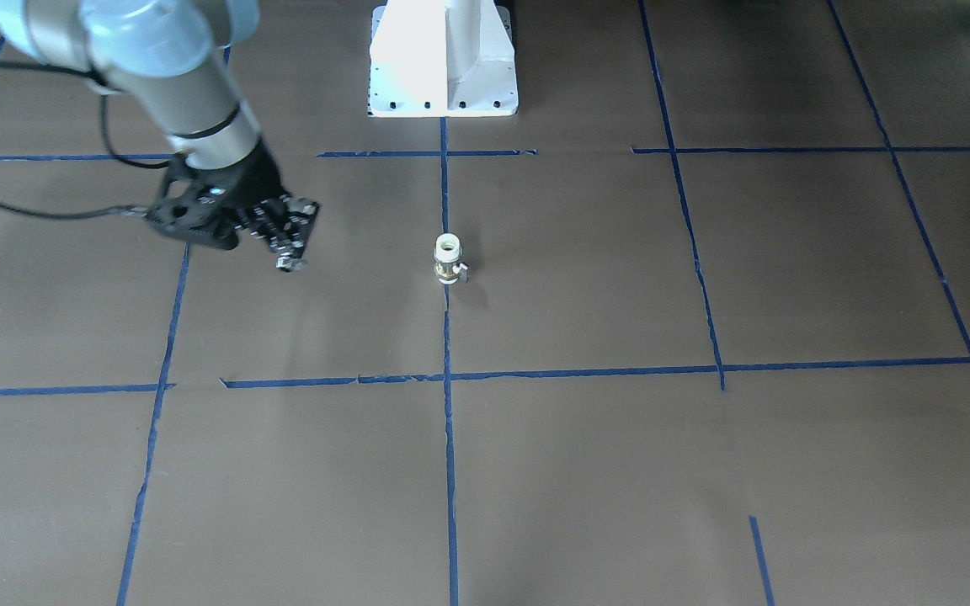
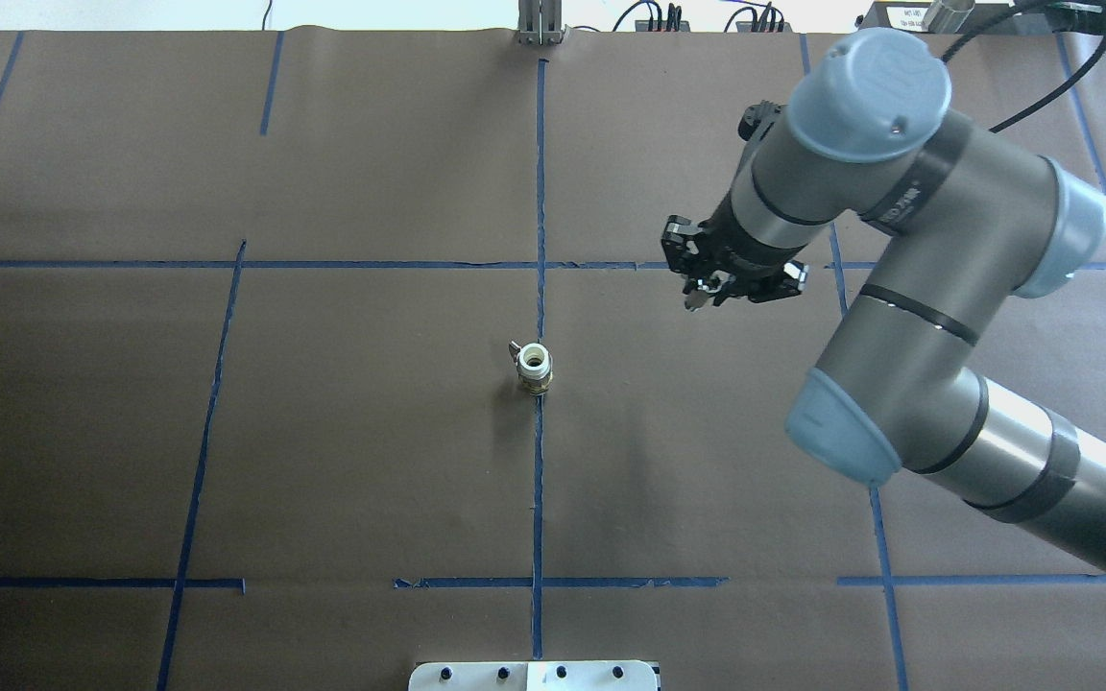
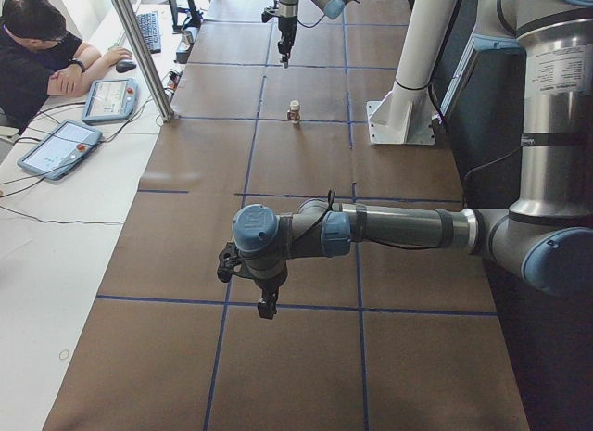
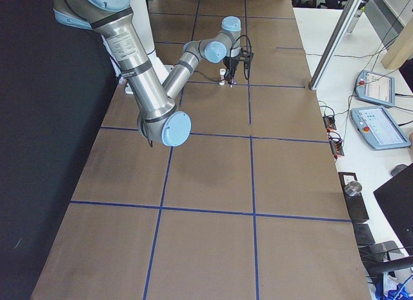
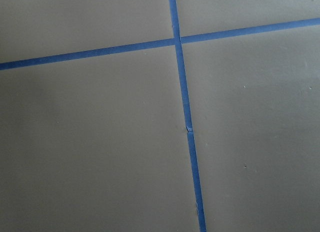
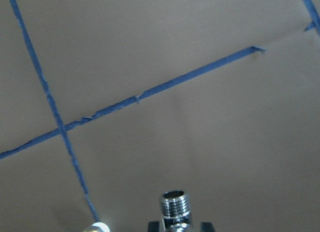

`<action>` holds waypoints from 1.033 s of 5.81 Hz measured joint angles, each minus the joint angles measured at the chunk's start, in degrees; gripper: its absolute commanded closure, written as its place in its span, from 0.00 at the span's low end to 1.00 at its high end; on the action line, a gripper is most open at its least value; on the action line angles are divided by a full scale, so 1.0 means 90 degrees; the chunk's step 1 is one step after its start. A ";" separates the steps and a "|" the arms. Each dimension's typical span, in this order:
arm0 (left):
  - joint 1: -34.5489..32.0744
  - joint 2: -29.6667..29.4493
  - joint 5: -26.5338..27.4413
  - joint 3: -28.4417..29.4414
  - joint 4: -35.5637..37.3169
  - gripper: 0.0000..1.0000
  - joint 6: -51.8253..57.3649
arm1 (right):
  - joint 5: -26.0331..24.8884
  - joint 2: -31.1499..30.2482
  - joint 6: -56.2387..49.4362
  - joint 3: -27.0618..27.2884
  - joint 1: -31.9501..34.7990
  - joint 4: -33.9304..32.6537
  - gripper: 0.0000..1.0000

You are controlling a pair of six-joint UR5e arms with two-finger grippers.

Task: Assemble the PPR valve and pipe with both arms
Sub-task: 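Carry the chrome fitting with the right gripper above the valve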

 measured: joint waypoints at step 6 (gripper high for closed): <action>-0.0001 -0.0043 -0.0007 -0.0025 0.0000 0.00 -0.0182 | -0.0979 0.1813 0.1680 -0.1301 -0.1059 -0.0988 1.00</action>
